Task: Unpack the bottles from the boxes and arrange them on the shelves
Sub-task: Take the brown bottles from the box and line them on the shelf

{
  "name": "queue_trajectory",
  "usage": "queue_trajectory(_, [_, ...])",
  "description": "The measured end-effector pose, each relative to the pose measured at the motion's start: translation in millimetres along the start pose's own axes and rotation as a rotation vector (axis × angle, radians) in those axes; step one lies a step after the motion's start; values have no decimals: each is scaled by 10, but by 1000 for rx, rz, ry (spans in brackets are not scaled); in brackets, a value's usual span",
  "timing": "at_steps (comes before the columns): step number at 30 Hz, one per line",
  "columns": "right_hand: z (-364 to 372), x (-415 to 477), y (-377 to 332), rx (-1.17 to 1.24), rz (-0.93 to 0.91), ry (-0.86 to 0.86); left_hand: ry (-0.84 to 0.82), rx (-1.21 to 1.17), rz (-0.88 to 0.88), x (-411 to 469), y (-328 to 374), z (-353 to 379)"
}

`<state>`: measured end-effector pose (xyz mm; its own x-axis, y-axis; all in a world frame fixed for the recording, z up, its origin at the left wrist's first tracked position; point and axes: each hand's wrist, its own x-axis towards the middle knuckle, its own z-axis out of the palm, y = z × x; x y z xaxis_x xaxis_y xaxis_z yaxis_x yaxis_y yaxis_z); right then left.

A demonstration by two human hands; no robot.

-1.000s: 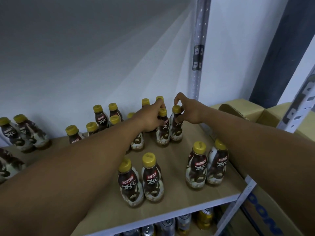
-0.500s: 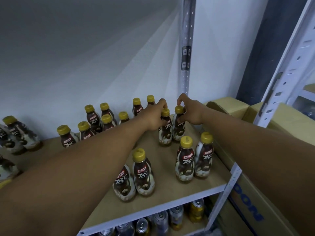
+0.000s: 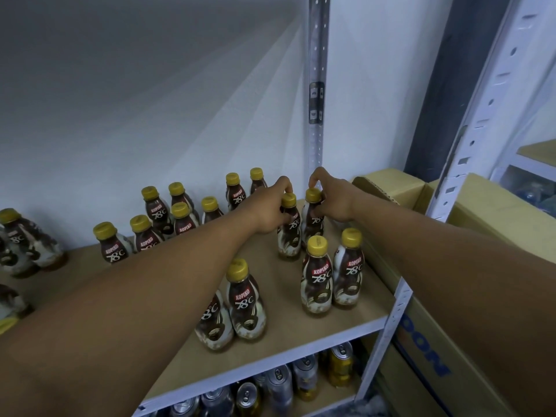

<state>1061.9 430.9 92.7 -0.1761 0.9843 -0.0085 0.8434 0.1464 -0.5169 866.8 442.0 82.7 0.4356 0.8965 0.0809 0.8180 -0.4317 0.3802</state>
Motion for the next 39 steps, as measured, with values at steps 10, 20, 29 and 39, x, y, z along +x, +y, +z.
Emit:
queue_trajectory(10, [9, -55, 4, 13, -5, 10, -23, 9, 3, -67, 46, -5])
queue_trajectory(20, [20, -72, 18, 42, -16, 23, -39, -45, -21, -103, 60, -21])
queue_trajectory(29, [31, -66, 38, 52, -26, 23, 12, -31, 0, -71, 33, 13])
queue_trajectory(39, [37, -52, 60, 63, -31, 27, 33, -36, 5, -76, 2, 32])
